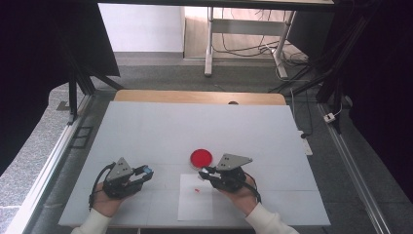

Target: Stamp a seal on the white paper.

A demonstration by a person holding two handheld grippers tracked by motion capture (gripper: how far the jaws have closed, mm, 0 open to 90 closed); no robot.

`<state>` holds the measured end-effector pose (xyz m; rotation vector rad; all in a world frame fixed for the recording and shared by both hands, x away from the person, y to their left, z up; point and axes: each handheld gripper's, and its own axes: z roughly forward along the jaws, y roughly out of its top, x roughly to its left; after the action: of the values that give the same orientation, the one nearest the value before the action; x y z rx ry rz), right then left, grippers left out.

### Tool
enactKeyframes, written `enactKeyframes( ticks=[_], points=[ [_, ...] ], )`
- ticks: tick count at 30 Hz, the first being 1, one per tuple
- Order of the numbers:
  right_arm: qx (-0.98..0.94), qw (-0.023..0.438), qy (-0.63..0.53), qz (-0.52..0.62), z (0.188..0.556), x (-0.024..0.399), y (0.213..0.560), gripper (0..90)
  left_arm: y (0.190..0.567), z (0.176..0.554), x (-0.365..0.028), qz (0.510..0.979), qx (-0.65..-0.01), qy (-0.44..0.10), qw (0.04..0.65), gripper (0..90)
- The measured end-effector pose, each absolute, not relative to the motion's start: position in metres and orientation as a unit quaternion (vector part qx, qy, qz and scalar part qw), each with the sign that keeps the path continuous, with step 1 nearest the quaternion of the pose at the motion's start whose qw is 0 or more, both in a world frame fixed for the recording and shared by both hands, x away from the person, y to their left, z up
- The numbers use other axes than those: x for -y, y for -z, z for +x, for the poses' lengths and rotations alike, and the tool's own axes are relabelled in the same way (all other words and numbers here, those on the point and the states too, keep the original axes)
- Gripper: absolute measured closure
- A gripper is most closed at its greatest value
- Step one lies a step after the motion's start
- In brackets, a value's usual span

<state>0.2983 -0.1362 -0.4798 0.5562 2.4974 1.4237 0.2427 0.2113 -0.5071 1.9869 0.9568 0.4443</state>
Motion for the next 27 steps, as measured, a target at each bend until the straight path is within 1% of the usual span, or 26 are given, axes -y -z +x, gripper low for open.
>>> enactKeyframes(
  ticks=[17, 27],
  points=[
    [-0.801, 0.126, -0.539, 0.230, 0.311, 0.168, 0.452, 74.9, 0.507, 0.243, -0.211, 0.796, -0.384, -0.178, 0.433, 64.9],
    [-0.789, 0.135, -0.549, 0.242, 0.313, 0.178, 0.446, 74.8, 0.507, 0.243, -0.211, 0.796, -0.384, -0.178, 0.432, 64.9]
  ],
)
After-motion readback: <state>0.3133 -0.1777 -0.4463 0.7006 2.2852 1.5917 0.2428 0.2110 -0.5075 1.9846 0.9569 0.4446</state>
